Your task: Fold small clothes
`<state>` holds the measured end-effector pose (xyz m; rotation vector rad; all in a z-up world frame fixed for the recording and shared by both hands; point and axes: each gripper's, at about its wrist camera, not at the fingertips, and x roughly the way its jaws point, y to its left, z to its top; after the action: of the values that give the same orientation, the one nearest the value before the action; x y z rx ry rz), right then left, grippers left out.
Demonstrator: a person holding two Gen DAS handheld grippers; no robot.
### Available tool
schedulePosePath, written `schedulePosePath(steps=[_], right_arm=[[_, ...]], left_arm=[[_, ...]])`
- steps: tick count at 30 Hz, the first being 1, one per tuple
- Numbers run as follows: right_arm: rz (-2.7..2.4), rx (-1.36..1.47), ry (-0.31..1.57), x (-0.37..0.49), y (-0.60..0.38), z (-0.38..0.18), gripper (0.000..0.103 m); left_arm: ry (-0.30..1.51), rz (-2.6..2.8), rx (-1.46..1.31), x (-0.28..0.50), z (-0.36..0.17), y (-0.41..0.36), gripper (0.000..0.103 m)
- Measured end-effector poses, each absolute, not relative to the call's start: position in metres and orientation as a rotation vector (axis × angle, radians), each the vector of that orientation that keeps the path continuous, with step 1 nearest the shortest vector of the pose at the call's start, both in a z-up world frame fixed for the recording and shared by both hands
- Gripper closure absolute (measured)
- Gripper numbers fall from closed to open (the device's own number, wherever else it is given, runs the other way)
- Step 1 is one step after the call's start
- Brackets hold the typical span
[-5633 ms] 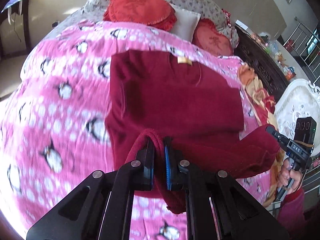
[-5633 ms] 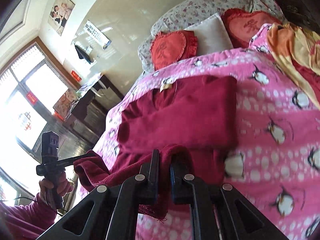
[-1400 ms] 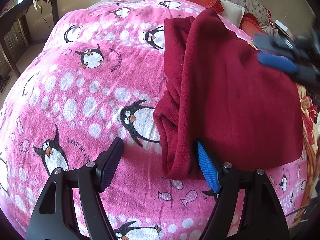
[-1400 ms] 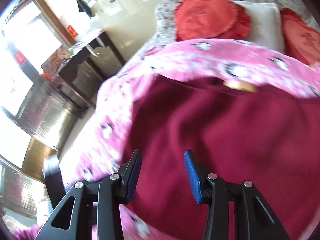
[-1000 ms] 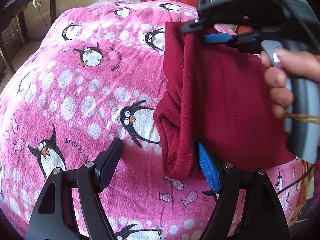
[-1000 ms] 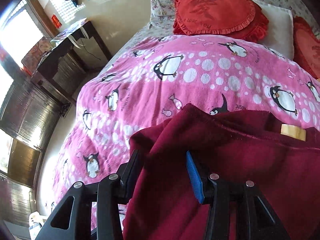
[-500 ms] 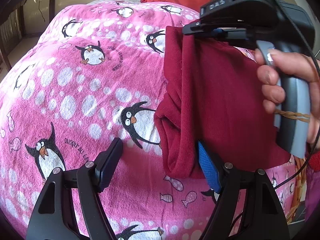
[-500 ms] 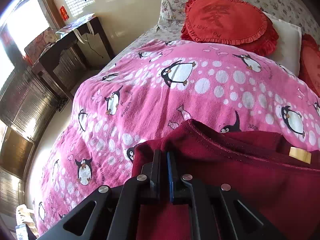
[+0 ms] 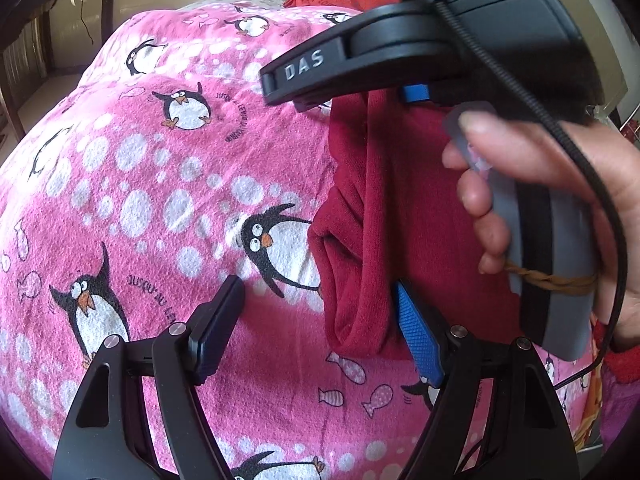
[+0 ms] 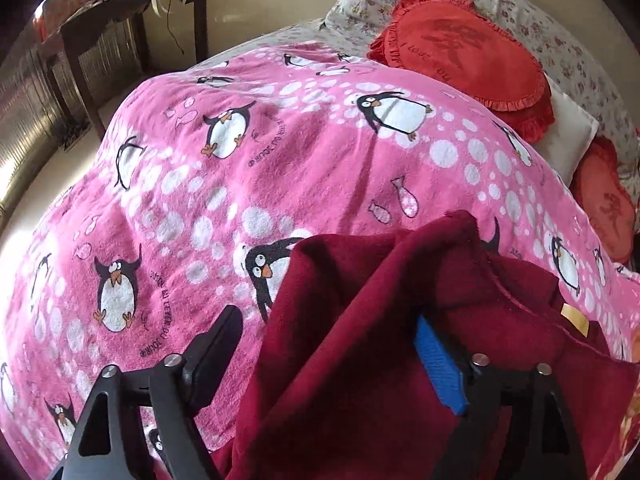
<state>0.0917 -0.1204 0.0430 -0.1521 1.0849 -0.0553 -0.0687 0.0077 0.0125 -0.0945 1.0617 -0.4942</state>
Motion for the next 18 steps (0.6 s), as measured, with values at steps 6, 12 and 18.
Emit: schedulePosePath(steps=[6, 12, 18], right_arm=[[-0.08, -0.136, 1.026, 0.084, -0.131, 0.048, 0.058], [0.053, 0.085, 1.01, 0.068, -0.177, 0.075, 0.085], [0.097, 0.167, 0.985, 0.056, -0.192, 0.086, 0.086]], left_arm=[[1.065, -0.491, -0.099, -0.068, 0.016, 0.007, 0.027], [1.038, -0.497, -0.144, -0.059, 0.027, 0.01, 0.027], [1.045, -0.52, -0.112, -0.045, 0.022, -0.006, 0.025]])
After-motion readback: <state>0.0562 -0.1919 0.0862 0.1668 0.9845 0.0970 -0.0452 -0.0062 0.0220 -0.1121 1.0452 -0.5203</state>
